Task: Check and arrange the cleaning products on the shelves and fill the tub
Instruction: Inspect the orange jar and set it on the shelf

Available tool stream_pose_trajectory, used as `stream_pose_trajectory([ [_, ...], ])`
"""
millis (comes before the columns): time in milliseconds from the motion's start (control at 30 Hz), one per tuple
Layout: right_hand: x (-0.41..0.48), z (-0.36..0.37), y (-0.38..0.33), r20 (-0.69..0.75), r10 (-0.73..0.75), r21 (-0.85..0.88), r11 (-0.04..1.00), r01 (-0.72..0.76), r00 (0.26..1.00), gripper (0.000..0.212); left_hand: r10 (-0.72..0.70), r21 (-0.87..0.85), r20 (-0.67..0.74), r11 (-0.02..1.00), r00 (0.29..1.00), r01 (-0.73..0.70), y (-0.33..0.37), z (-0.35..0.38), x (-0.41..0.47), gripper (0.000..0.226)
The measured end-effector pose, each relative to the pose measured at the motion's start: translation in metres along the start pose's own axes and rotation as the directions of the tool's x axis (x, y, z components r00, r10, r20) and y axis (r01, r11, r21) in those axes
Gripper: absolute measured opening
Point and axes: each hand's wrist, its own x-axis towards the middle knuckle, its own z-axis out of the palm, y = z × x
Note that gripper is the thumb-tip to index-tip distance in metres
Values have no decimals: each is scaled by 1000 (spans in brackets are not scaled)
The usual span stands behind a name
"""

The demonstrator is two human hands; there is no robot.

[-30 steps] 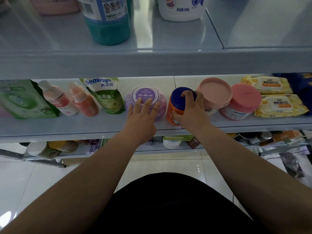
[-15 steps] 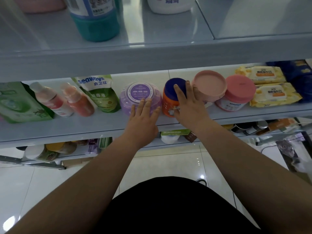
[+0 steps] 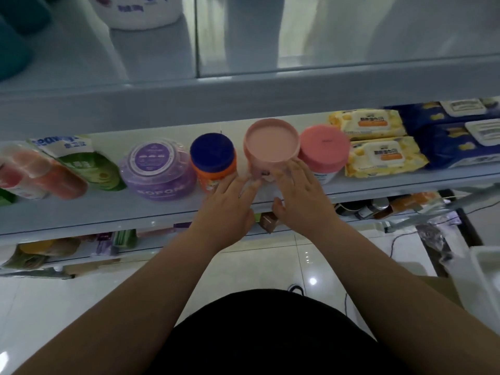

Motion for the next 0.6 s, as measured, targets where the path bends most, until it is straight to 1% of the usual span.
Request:
stream_pose_trajectory([
  [100, 0, -10, 25, -19, 6, 14, 1000, -6, 1000, 69, -16, -21, -57, 1000, 998, 14, 20, -2, 30, 63],
  [167, -1, -15, 39, -23, -6, 22, 1000, 7, 1000, 70, -54, -24, -71, 998, 996, 52, 28, -5, 53, 64],
  [233, -3, -20, 52, 23, 1, 3, 1000, -1, 1000, 73, -108, -19, -69, 994, 992, 107, 32, -5, 78, 70],
  [300, -4, -27, 66, 127, 23, 1, 1000, -24, 992, 75, -183, 5, -12, 983, 983, 184, 35, -6, 102, 84],
  [333, -4, -29, 72, 164, 22, -1, 1000, -22, 986, 76, -236, 25, 49, 972, 970, 235, 37, -7, 114, 93],
  [400, -5, -31, 84, 181, -2, 0, 1000, 2, 983, 76, -337, 76, 162, 941, 927, 329, 37, -6, 136, 109],
  [433, -5, -31, 90, 183, -12, -2, 1000, 13, 983, 76, -377, 88, 195, 926, 905, 367, 37, -6, 145, 115],
  [500, -7, -32, 98, 209, -18, -18, 1000, 22, 978, 77, -428, 84, 240, 904, 871, 420, 37, -4, 157, 119],
  [600, -10, -36, 106, 245, -27, -37, 999, 37, 969, 75, -451, 135, 234, 892, 861, 431, 40, 1, 160, 113],
])
